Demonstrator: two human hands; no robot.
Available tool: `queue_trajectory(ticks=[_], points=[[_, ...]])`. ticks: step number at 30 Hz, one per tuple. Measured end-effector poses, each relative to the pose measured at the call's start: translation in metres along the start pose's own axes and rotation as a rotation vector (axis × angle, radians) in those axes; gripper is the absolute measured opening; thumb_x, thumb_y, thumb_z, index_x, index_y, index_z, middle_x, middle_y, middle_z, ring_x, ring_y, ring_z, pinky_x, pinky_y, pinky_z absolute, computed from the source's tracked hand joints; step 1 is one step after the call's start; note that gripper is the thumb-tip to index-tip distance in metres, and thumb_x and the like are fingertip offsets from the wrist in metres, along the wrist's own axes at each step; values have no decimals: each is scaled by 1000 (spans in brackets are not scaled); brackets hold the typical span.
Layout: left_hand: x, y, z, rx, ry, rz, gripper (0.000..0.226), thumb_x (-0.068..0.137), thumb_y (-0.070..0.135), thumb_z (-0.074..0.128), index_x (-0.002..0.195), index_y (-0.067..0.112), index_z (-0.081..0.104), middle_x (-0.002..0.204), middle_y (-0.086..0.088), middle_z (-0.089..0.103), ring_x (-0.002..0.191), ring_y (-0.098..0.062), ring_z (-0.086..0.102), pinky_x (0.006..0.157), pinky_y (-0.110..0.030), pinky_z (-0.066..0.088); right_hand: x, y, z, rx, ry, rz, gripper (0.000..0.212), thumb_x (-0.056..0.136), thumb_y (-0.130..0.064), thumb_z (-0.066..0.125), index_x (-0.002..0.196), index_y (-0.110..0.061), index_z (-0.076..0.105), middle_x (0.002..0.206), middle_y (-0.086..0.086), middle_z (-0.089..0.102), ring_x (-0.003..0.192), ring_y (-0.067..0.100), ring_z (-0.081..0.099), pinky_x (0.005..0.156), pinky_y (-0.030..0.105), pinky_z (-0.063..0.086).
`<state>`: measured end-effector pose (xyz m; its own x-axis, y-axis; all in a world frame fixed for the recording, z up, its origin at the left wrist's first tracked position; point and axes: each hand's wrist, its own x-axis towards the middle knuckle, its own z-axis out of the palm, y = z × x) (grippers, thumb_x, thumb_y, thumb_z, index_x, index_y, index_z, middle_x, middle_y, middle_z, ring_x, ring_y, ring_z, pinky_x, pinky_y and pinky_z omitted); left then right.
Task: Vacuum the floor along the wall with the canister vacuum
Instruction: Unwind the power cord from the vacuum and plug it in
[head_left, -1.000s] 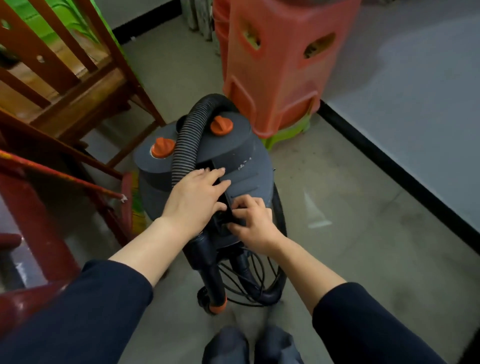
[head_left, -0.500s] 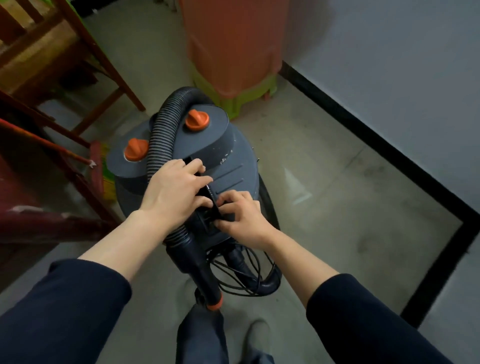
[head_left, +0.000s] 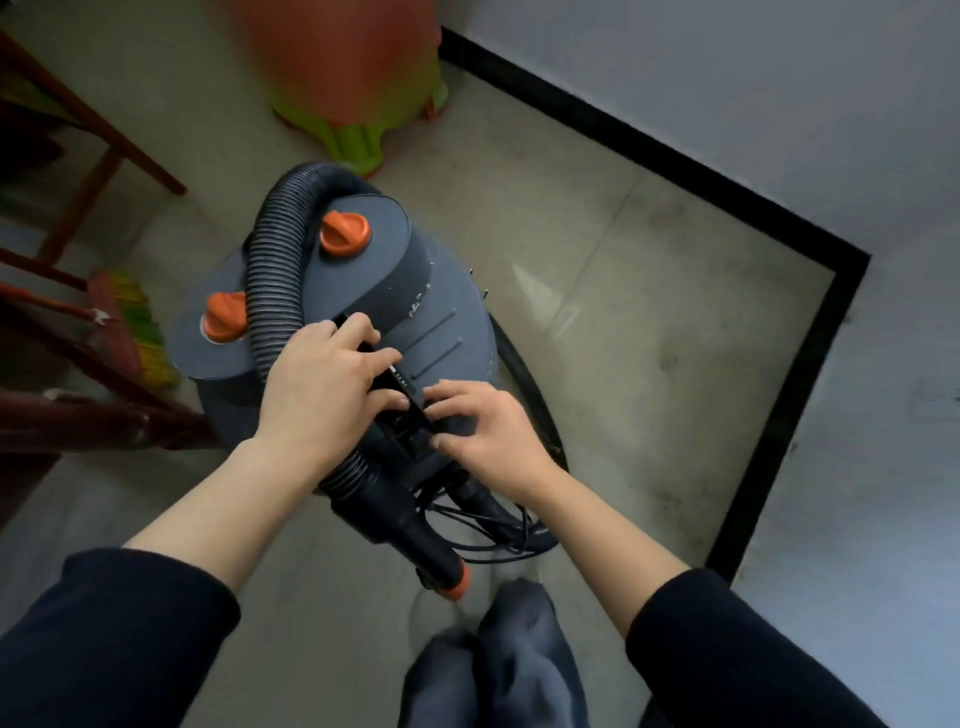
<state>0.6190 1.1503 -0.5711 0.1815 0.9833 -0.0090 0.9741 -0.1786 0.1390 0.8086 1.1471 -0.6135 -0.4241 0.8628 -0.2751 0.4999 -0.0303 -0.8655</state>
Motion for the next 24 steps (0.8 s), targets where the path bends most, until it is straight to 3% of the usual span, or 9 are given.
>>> queue_trajectory(ticks=[2,4,7,9,11,14,17,19,24], points=[[-8,3,1,-8,5,37,42,56,35,90,89,12,78,94,-11,64,71,-33,56,70,-41,50,-23,7,-4,298,160,211,22,73,-3,75,91,-16,77,92,-7,73,91,5,66,86,25,52],[-15,5,3,-14,4,64,41,57,35,90,88,11,78,94,-12,64,71,-33,56,70,-41,50,-46,26,-4,366,345,418,24,76,3,68,80,-19,74,77,-8,71,75,5,67,74,21,54],[-21,8,4,-1,-5,83,41,59,35,89,89,10,77,95,-12,63,73,-34,55,72,-42,50,-76,60,13,169,375,638,29,79,1,60,86,-24,72,88,-5,72,90,17,67,82,29,54],[-25,11,6,25,4,70,43,60,34,89,92,9,76,97,-12,63,78,-34,54,74,-42,50,-89,75,30,-2,217,602,37,82,-6,61,117,-18,67,115,-2,66,113,18,60,98,31,47],[-34,18,6,48,38,30,47,63,30,88,101,6,75,104,-14,65,96,-37,51,85,-45,49,-91,84,43,-210,38,475,59,82,-14,63,139,-19,49,141,-1,48,133,18,41,109,34,36],[-57,40,11,28,91,0,47,70,13,81,114,1,69,118,-15,64,123,-38,39,103,-50,41,-79,87,53,-466,-73,381,73,83,-24,63,149,-27,31,156,-1,26,145,21,19,113,40,26],[-85,65,29,18,54,111,51,70,6,78,119,0,66,124,-17,63,127,-38,47,107,-46,39,-66,90,59,-531,-118,384,63,89,-28,58,147,-29,33,158,0,24,146,22,16,112,45,25],[-96,73,37,32,-16,131,57,68,11,82,122,2,66,130,-17,60,131,-38,47,106,-47,42,-59,89,59,-564,-141,378,53,92,-25,54,143,-28,40,155,0,30,144,23,19,109,45,25],[-95,73,41,51,-51,93,55,66,15,86,118,8,69,132,-14,60,132,-38,46,110,-45,32,-55,81,51,-666,-140,350,30,92,-16,47,119,-28,56,124,-1,57,122,24,38,95,43,28]])
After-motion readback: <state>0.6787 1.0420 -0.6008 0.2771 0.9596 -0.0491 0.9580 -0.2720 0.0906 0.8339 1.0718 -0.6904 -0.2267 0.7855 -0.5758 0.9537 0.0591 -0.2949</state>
